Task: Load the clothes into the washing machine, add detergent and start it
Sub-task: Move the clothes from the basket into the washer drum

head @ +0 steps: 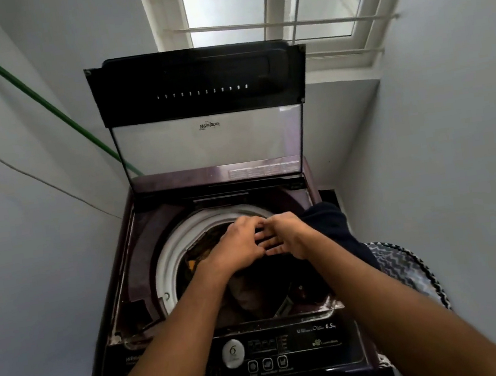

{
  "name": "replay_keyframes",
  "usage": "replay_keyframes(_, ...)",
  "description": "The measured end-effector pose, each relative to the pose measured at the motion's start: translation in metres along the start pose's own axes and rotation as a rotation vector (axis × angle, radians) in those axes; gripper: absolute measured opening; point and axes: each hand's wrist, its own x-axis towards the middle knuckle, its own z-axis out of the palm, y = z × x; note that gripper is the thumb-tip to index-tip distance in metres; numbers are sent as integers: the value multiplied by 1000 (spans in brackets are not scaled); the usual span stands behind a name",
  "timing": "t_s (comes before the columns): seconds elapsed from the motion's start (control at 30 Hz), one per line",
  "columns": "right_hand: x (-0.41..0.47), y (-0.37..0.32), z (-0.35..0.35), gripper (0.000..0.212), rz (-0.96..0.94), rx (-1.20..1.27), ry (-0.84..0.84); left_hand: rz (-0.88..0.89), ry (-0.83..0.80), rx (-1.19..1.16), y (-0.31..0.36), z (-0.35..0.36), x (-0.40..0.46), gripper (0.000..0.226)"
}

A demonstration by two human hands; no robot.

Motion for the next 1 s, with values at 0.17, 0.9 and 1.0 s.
replay_keyframes(0.17,2,-2,-61,24,-304,-346,483,110,-14,1,44,29,19,74)
replay_keyframes(0.9,17,42,-148,70,-19,-345,306,135,-265,334,113,101,72,123)
replay_keyframes(1.0,16,40,-145,67,-5,-344,330,129,-254,305,108,102,73,124)
